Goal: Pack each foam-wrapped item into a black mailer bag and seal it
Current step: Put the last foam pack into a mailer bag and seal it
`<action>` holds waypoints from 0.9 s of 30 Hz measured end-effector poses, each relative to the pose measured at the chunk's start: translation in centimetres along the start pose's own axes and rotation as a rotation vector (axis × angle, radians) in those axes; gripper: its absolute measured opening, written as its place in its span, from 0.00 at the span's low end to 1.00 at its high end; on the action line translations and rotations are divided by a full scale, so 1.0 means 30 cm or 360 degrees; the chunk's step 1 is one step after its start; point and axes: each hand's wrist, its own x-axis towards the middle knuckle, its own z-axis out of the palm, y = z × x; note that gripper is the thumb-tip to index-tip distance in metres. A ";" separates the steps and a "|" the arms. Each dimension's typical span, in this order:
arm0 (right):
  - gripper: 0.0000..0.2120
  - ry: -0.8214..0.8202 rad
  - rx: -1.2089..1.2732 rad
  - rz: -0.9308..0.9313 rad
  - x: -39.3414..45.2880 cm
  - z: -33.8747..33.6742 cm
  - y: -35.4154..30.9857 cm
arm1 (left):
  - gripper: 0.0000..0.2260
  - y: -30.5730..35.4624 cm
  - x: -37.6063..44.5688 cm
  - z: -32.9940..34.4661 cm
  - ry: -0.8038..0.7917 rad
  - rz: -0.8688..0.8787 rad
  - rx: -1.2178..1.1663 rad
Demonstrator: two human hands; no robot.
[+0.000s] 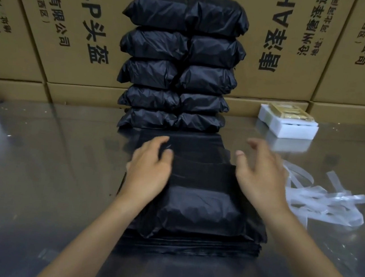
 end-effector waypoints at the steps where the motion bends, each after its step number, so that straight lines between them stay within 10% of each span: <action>1: 0.19 -0.0097 0.0002 -0.0029 0.006 0.022 -0.026 | 0.20 0.027 0.002 0.027 -0.0146 -0.0002 0.0053; 6: 0.27 -0.0850 0.0474 0.0359 0.061 0.128 -0.038 | 0.30 0.044 0.079 0.135 -0.0530 -0.0307 0.0173; 27: 0.51 -0.0879 0.1255 0.0668 0.131 0.254 0.114 | 0.36 -0.091 0.132 0.162 -0.0512 -0.0544 -0.1002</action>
